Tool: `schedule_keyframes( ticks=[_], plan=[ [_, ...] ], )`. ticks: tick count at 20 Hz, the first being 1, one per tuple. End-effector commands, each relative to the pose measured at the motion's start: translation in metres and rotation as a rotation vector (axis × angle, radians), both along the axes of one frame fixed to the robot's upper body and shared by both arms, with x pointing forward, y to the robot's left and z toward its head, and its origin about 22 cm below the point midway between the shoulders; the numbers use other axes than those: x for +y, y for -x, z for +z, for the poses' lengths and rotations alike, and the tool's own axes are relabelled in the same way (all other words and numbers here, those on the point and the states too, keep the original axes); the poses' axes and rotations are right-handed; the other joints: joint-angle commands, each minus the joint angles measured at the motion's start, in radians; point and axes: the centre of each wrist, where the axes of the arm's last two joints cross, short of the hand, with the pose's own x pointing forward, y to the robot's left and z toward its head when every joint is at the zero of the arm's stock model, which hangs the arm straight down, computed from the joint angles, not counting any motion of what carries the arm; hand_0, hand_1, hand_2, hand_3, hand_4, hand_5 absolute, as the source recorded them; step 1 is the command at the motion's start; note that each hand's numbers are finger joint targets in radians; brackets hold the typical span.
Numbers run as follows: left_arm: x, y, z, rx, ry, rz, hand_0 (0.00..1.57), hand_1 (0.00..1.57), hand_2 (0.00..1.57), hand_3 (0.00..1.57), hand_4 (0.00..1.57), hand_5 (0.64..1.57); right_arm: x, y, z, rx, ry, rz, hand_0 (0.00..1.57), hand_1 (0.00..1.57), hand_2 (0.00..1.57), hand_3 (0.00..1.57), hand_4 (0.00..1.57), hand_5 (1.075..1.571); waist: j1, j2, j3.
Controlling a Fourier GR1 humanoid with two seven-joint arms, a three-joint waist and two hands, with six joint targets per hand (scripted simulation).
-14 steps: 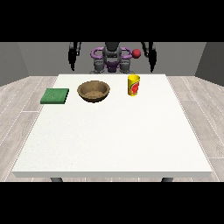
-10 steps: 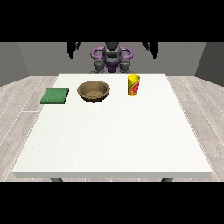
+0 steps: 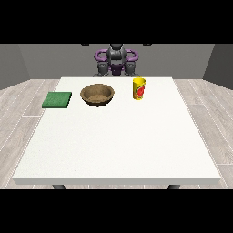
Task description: Pick the cup and pour the ball into the bowl, then pick the bowl and place it on the pad
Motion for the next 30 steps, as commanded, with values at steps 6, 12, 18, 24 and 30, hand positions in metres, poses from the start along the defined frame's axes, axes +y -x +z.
schedule_keyframes(
  ticks=[6, 12, 18, 24, 30],
  plan=[
    [-0.023, 0.031, 0.015, -0.128, 0.014, -0.008, 0.00, 0.00, 0.00, 0.00, 0.00, 1.546, -0.013, 0.031, 0.027, -0.121, -0.030, -0.003, 0.00, 0.00, 0.00, 0.00, 0.48, 1.570, -0.013, 0.149, 0.0001],
    [-0.034, 0.003, -0.008, -0.344, -0.049, 0.020, 0.00, 0.00, 0.00, 0.00, 0.00, 1.527, -0.020, 0.009, 0.014, -0.299, -0.013, 0.010, 0.00, 0.00, 0.00, 0.00, 0.40, 1.571, -0.045, 0.364, -0.0001],
    [-0.022, -0.019, -0.025, -0.461, -0.106, 0.020, 0.00, 0.00, 0.00, 0.00, 0.00, 1.501, -0.047, -0.005, 0.002, -0.409, -0.021, 0.029, 0.00, 0.00, 0.00, 0.00, 0.35, 1.571, -0.045, 0.489, 0.0001],
    [-0.032, -0.053, -0.019, -0.513, -0.162, 0.039, 0.00, 0.00, 0.00, 0.00, 0.00, 1.494, -0.063, -0.008, -0.030, -0.429, -0.041, 0.034, 0.00, 0.00, 0.00, 0.00, 0.28, 1.571, -0.064, 0.536, 0.0005],
    [-0.031, -0.066, -0.058, -0.505, -0.201, 0.080, 0.00, 0.00, 0.00, 0.00, 0.00, 1.473, -0.093, -0.020, -0.021, -0.447, 0.008, 0.050, 0.00, 0.00, 0.00, 0.00, 0.23, 1.571, -0.073, 0.543, 0.0001]
  ],
)
